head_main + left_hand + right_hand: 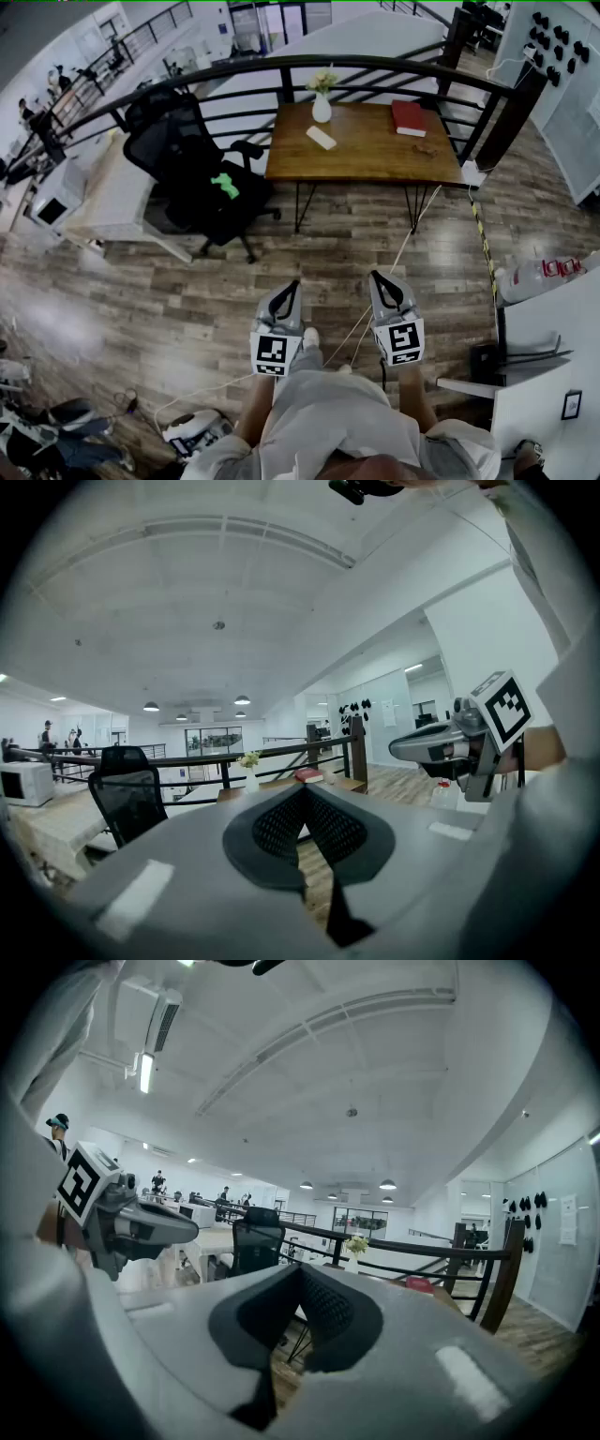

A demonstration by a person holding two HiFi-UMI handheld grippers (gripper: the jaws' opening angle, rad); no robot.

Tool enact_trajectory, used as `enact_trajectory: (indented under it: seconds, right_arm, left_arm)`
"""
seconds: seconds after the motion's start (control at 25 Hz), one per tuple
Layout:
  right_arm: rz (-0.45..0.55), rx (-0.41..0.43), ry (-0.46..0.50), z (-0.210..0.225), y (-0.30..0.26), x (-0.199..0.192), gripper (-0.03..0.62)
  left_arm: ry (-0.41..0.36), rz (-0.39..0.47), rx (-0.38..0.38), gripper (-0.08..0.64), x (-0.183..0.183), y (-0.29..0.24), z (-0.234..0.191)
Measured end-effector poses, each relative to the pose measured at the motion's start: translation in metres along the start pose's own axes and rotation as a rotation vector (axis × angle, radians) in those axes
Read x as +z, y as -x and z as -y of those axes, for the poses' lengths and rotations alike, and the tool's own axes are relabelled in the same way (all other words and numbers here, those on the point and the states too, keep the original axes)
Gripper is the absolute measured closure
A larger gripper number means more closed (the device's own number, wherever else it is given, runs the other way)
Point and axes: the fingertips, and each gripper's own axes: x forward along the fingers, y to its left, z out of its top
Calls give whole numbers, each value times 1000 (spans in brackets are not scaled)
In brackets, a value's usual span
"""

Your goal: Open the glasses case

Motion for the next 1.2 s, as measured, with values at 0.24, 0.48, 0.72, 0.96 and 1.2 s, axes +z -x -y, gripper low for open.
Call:
enact_trajectory:
  seconds: [0.24, 0.48, 0.72, 0.96, 1.2]
  right_arm:
    - [5, -15, -28, 1, -41, -6, 589]
    - [-5, -26, -14, 7, -96, -3, 588]
    - [2, -49, -6, 6, -140, 8, 588]
    - [-37, -86, -17, 16, -172, 2, 588]
    - [-45, -85, -19, 32, -206, 8, 589]
  left_arm:
    - [0, 11, -17, 540, -4, -29, -29]
    - [-9, 29, -38, 540, -3, -73, -71]
    - [2, 37, -59, 540, -7, -102, -110]
    - [14, 56, -49, 540, -3, -133, -143]
    - [10, 54, -65, 540, 5, -164, -160]
